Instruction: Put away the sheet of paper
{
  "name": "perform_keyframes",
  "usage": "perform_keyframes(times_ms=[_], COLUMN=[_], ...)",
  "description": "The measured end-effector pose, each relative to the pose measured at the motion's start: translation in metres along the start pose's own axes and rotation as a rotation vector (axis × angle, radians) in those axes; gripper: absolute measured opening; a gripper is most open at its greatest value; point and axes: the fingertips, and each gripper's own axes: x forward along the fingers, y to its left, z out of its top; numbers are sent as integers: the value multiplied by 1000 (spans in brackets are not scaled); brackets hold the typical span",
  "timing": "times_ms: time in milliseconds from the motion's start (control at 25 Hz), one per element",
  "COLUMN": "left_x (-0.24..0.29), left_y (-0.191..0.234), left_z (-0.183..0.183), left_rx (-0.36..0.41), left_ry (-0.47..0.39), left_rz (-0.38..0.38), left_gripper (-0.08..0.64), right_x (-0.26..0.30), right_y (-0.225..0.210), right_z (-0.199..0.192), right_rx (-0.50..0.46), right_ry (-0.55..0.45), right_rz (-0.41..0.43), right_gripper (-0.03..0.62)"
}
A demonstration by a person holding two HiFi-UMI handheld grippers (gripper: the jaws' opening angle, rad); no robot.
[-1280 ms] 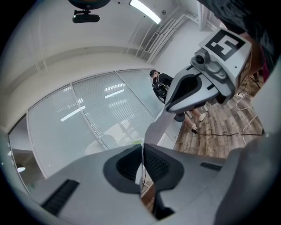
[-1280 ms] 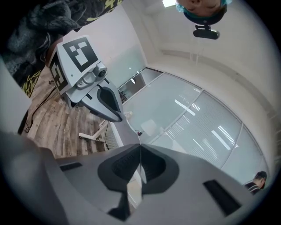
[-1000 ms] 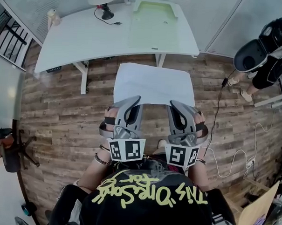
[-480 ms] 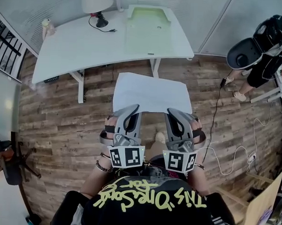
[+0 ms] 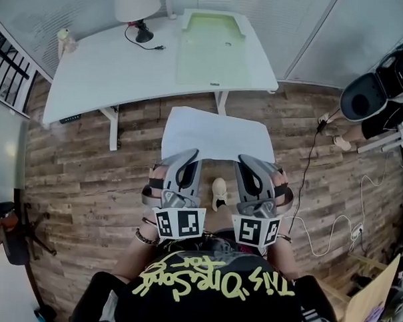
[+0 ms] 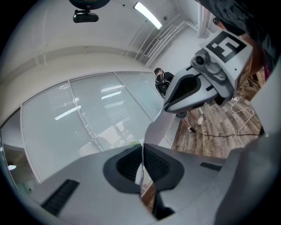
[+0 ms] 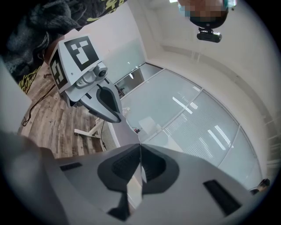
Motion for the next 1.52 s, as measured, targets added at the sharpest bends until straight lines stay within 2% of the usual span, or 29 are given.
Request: perform_keyframes(times_ms=[640,1160,1400,1520], left_x=[91,159,177,182], left_y=[29,45,47,48], left_z=[2,1,-4,-6], left_rx=[27,10,-12,-15], left_ry=[9,64,101,111], left_rz=[35,66,104,99], left_gripper=[11,11,11,11], right_x=[75,130,146,151], right_y=[-49,-80,-81,-82], right_z=[-41,-75,-88,-90], right_rx=[-7,-10,-27,-29], right_ry=[-50,-108,-142,-144], right_rz=[6,68,124,130], right_gripper=[8,9,8,8])
